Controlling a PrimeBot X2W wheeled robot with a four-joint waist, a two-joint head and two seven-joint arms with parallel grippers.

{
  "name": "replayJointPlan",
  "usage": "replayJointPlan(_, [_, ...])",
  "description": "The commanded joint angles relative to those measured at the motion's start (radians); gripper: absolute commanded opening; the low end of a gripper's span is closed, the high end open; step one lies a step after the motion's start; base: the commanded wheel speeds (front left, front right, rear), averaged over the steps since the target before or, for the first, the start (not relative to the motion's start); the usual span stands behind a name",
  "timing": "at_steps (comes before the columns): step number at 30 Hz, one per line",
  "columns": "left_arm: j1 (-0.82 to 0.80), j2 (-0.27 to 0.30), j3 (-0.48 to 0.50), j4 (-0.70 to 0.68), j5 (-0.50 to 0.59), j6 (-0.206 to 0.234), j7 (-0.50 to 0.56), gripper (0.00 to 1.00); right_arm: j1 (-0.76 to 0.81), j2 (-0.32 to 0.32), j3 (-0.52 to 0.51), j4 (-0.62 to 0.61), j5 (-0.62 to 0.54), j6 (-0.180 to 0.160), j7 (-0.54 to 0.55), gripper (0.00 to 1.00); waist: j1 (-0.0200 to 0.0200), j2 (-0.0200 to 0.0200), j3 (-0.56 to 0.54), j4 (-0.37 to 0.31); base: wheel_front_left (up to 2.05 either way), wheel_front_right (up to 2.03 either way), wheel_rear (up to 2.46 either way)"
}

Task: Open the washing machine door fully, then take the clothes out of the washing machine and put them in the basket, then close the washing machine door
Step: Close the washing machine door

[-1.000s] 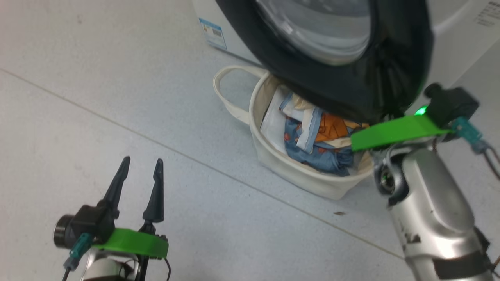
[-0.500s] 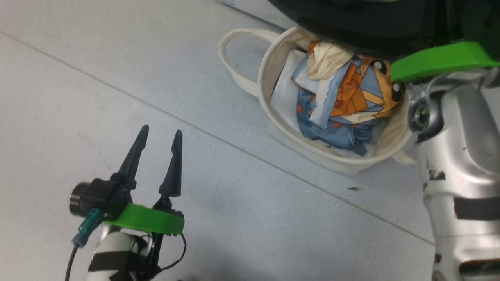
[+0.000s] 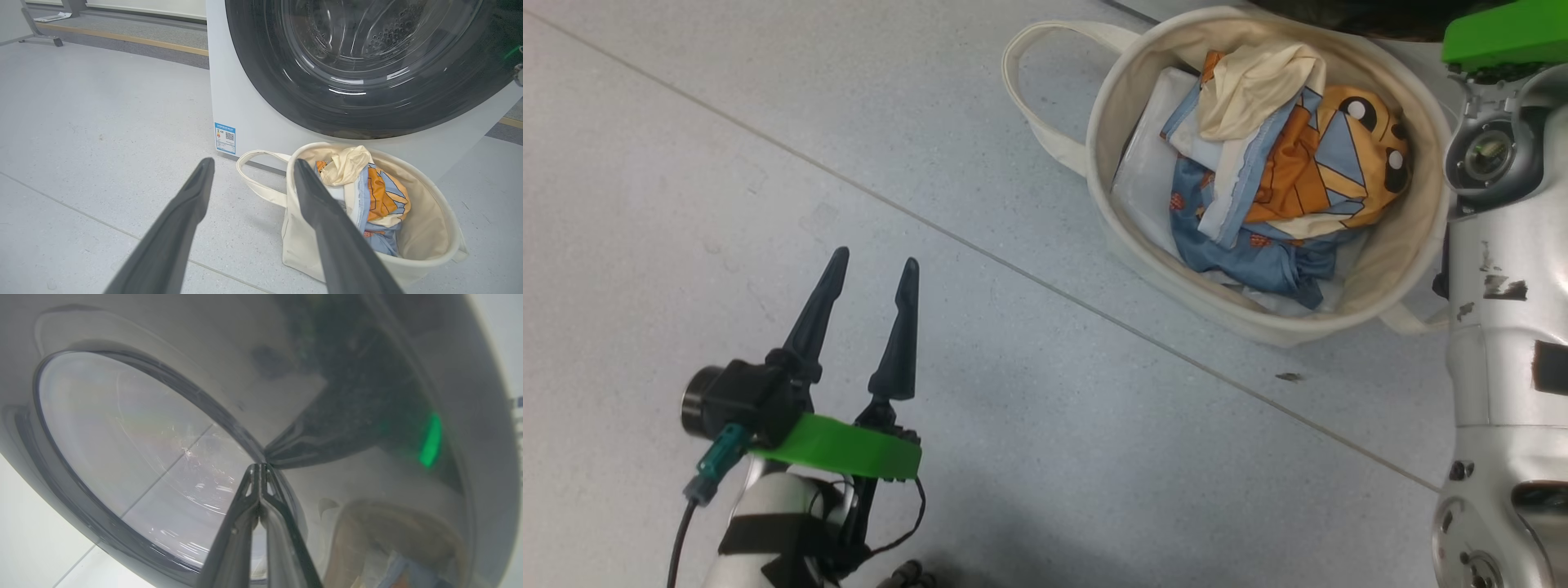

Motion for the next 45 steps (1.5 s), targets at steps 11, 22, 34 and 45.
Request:
replayJointPlan(11, [-0.004,0.016,0.035,-0.019,0.014,0.003,-0.012,1.0,0.065,0.011,0.115,-0.076,0.08,-0.002,-0.005,0.0,0.0,0.0,-0.052,-0.039,0.0,0.0,0.0])
replayJointPlan(22, [0.048,0.016,0.086,-0.025,0.05,-0.015,-0.012,1.0,0.317,0.011,0.33,-0.281,-0.037,-0.002,-0.005,0.0,0.0,0.0,-0.203,-0.146,0.0,0.0,0.0])
replayJointPlan(34, [0.137,0.063,0.09,-0.113,0.104,-0.031,-0.012,1.0,0.624,0.011,0.407,-0.45,-0.157,-0.002,-0.005,0.0,0.0,0.0,-0.334,-0.293,0.0,0.0,0.0])
replayJointPlan(45, [0.229,0.08,0.127,-0.169,0.067,-0.034,-0.012,1.0,0.832,0.011,0.268,-0.55,-0.114,-0.002,-0.005,1.0,0.0,0.0,-0.406,-0.384,0.0,0.0,0.0])
